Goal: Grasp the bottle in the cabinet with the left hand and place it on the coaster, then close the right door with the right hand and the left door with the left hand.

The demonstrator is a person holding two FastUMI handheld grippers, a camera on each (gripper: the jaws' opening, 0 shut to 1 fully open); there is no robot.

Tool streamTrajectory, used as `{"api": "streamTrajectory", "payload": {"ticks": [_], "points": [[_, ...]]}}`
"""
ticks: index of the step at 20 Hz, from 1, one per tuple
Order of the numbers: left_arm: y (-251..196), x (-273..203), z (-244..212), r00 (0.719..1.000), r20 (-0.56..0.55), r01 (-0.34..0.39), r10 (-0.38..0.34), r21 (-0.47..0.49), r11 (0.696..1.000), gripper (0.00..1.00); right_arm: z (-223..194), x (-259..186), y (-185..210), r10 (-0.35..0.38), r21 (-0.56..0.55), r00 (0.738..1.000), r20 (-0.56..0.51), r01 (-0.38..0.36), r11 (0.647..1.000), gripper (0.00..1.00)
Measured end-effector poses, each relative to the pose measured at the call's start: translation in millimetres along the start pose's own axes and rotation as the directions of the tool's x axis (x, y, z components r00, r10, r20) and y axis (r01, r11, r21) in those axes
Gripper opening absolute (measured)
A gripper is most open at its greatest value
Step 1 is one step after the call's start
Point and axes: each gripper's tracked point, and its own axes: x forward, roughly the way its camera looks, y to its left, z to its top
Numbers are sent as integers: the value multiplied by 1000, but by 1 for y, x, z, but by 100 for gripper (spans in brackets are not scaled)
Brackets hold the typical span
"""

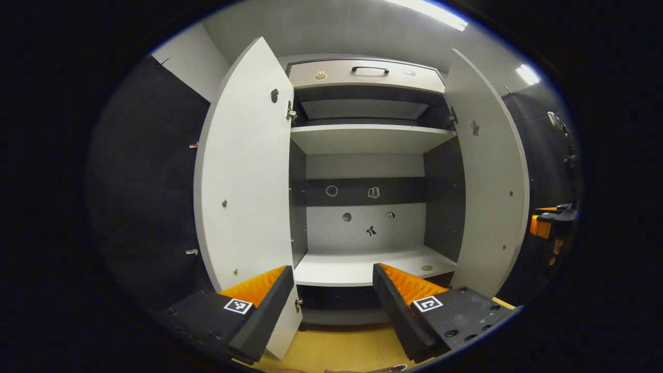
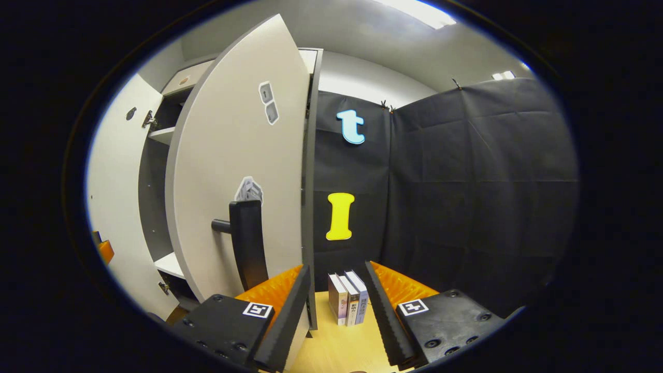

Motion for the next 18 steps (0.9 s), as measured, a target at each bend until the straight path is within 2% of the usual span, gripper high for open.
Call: {"api": "streamTrajectory", "payload": {"ticks": [3, 6, 9, 15, 18], "points": [[27, -3, -1, 1000, -3, -14, 14, -9, 1000, 96, 1, 4, 36, 28, -17, 1000, 9, -28, 999, 75], [56, -14, 1, 999, 5, -45, 45, 6, 999, 96, -4, 6, 73, 73, -25, 997, -26, -74, 997, 82], [90, -29, 5, 996, 7, -94, 93, 27, 995, 96, 4, -6, 86, 59, -36, 998, -12, -60, 998, 88], [169, -53, -3, 982, -22, -188, 189, 40, 981, 96, 13, -42, 119, 81, -61, 997, 16, -80, 995, 88], [192, -45, -2, 980, -9, -198, 199, 42, 979, 96, 11, -54, 143, 106, -48, 994, 1, -105, 993, 89]]}}
